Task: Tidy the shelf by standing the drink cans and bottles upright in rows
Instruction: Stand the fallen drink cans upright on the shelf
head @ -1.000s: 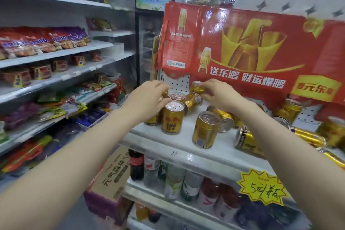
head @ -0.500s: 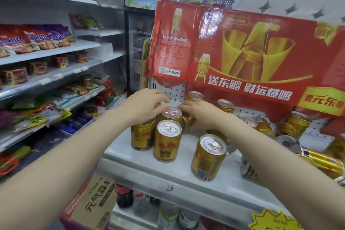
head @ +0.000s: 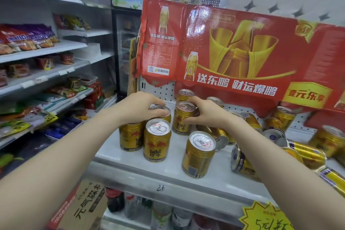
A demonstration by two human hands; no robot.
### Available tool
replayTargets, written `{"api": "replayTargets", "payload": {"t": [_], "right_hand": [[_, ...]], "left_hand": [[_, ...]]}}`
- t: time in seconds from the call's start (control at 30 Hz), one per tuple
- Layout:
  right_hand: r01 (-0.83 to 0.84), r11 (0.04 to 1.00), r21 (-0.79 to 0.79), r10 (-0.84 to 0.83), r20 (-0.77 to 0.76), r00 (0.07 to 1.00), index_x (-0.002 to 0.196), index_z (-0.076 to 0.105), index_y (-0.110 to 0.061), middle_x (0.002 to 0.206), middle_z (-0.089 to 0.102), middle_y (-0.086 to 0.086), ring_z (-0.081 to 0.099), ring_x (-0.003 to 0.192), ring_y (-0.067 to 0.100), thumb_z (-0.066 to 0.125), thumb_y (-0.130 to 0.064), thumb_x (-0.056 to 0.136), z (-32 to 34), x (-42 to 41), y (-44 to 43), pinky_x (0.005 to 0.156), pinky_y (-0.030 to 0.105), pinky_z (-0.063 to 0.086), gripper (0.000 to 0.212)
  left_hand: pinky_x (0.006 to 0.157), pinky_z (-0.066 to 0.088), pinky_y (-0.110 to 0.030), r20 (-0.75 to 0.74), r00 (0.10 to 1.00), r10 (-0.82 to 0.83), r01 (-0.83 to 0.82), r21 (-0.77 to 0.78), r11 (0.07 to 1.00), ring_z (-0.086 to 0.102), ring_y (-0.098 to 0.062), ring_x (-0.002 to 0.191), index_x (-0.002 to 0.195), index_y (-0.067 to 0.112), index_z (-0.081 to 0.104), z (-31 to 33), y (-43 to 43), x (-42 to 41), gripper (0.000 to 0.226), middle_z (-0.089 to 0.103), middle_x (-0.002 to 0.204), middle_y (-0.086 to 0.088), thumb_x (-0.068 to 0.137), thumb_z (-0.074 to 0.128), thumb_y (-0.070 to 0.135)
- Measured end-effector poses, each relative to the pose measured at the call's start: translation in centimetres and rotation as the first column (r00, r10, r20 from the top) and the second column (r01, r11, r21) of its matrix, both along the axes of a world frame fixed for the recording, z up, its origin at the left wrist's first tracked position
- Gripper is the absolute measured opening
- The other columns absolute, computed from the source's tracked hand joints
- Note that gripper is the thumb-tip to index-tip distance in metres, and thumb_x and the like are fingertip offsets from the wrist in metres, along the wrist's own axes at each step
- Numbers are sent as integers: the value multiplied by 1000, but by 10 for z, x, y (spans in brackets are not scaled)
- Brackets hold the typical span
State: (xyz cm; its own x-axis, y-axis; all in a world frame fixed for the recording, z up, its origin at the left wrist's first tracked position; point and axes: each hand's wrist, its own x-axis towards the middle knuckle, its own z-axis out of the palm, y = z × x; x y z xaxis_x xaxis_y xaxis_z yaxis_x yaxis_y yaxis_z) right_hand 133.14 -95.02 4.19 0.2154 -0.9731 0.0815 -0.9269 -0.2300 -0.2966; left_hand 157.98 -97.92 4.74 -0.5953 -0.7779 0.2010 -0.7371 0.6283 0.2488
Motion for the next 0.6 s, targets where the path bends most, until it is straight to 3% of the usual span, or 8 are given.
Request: {"api": "replayTargets", "payload": {"t": [0.13, 0.23, 0.33, 0.5, 0.6], "right_hand": [[103, 994, 42, -105, 60, 993, 133, 48, -24, 116, 64, -2, 67, 89, 12, 73, -50, 82, 18, -17, 4, 79, 32, 58, 63], [205, 978, 26, -203, -53, 978, 114, 59, -23, 99, 63, -6, 62, 87, 12, 69, -52, 83, 23, -30, 16, 73, 29, 53, 43], [172, 985, 25, -167, -150, 975, 101, 61, -23, 93, 62, -8, 59, 86, 13, 69, -53, 82, 15, -29, 30, 65, 26, 46, 36], [155, 985, -81, -174, -365, 915, 103, 55, -25, 95, 59, -5, 46, 106, 23, 68, -56, 78, 10, -27, 58, 81, 35, 45, 42], [172, 980, -104, -200, -469, 860, 120, 50, -22, 116, 59, 2, 45, 119, 27, 69, -58, 76, 1, -22, 74, 92, 40, 40, 60]], "left_hand": [[95, 42, -25, -1, 1000, 3, -3, 82, 997, 53, -10, 124, 134, 31, 60, 5, -1, -2, 63, 58, 136, 13, 82, 60, 67], [92, 43, -24, -13, 1000, 23, -21, 90, 996, 55, -11, 122, 134, 30, 60, 6, -2, -4, 61, 59, 136, 11, 83, 62, 63], [92, 42, -25, 5, 999, 36, -37, 77, 996, 55, -13, 122, 135, 29, 59, 6, 1, -6, 60, 59, 136, 9, 85, 62, 61], [100, 45, -36, 2, 1000, 24, -23, -89, 996, 53, -17, 124, 134, 29, 60, 10, 16, -15, 53, 58, 136, 6, 89, 60, 55], [101, 46, -42, -56, 996, -64, 55, -145, 988, 54, -15, 121, 131, 30, 61, 15, 38, -31, 48, 59, 133, 8, 90, 59, 54]]}}
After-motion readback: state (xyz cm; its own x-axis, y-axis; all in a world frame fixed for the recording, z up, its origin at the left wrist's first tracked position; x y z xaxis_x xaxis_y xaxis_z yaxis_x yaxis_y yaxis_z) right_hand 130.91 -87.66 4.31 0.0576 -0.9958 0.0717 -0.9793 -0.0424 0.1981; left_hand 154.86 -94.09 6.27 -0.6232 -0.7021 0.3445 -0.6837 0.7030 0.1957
